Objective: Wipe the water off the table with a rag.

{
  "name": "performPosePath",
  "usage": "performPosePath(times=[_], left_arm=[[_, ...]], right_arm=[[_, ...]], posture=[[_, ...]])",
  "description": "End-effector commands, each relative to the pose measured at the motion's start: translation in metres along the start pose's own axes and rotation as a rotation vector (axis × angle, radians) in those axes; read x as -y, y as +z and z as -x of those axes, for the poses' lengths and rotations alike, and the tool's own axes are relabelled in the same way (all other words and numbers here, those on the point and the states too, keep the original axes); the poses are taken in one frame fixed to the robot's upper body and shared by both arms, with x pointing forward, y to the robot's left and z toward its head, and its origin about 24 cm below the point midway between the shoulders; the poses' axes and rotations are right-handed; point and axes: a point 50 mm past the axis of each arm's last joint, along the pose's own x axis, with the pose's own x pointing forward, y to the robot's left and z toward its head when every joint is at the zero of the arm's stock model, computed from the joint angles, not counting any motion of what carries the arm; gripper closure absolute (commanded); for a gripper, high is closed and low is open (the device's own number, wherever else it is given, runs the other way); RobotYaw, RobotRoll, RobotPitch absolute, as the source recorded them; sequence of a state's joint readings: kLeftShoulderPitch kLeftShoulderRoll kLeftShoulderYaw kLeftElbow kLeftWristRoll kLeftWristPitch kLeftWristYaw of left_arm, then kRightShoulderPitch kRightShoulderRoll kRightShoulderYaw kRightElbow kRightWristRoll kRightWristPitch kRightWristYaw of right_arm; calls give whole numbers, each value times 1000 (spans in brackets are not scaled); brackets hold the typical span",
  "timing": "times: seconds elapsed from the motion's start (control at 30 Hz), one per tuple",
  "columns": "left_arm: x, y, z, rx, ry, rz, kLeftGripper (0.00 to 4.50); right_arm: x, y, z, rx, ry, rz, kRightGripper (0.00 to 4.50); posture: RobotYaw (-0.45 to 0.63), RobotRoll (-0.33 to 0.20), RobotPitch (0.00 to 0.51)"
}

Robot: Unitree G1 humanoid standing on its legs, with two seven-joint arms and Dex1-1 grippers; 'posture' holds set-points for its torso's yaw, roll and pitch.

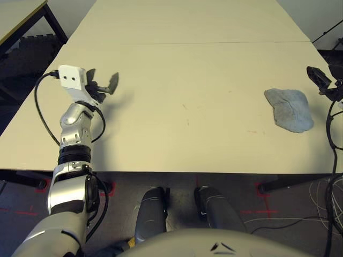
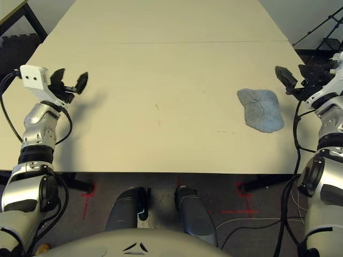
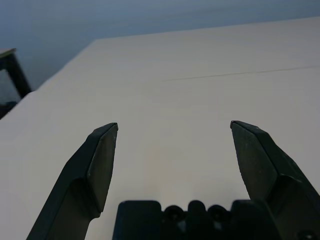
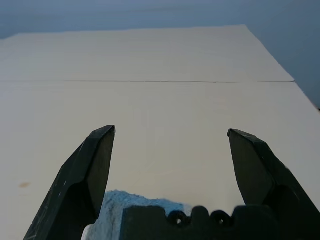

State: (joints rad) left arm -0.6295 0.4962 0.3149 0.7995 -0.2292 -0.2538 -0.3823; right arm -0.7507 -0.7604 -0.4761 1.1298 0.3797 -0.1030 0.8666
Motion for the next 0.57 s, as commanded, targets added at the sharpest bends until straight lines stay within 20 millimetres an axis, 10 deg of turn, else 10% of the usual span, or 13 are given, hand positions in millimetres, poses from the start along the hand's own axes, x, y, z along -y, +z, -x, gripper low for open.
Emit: performPosePath(times=[0.03,0.57], left_arm=[[-14,2,4,13,82,-34,0],[-25,-2,9,4,162,-52,0]], right_arm=[[-1,-7,1,25,-23,-17,36],[-12,-8,-11,54,-13,-46,36]], posture=[[-68,0,118],[-50,0,108]])
